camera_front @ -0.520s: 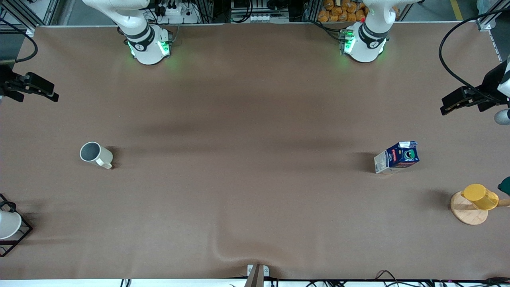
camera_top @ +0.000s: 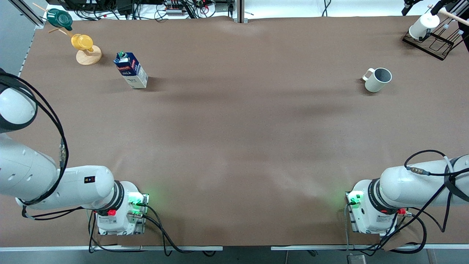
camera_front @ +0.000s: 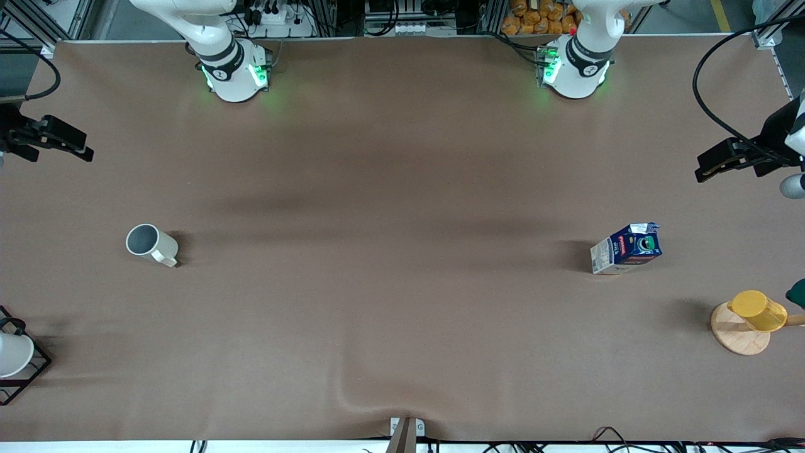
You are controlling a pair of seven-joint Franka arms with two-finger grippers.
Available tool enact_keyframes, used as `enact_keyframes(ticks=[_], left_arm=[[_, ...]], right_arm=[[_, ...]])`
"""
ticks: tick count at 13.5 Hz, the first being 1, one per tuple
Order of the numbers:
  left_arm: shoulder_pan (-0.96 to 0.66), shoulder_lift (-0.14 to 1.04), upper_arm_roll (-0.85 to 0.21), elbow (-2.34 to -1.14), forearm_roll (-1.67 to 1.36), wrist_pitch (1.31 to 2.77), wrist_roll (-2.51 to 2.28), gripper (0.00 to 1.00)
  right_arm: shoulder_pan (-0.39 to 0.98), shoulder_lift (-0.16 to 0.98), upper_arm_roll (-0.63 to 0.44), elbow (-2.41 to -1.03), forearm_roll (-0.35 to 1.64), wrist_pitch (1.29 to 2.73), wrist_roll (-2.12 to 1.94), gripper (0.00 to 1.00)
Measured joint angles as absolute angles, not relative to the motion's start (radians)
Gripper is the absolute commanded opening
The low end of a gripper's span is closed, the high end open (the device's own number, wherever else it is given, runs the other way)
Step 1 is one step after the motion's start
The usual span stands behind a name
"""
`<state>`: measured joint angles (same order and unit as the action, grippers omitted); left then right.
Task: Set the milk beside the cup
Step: 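Reach the right gripper to the white mug while the left gripper reaches the milk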
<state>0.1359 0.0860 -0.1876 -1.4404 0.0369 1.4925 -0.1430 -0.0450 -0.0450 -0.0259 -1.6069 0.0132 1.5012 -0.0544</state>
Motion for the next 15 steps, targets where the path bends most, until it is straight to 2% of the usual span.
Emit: enact_keyframes(ticks=[7,11,15], left_arm=[[0.164,0.207,-0.186,-1.456,0.037,1.554,-0.143,1.00],[0.166,0.275,-0.187,-1.462,0.037,1.577,-0.143,1.00],[0.166,0.289,-0.188,-1.509,0.037,1.621,-0.143,1.00]], right_arm=[[-0.046,0.022,-0.031,-1.613,0.014,1.492,-0.054,1.00],[-0.050,0.133,-0.036,-1.617,0.013,1.507,-0.055,1.00],[-0.072,0.261,-0.040,-1.617,0.013,1.625,-0.122,1.00]])
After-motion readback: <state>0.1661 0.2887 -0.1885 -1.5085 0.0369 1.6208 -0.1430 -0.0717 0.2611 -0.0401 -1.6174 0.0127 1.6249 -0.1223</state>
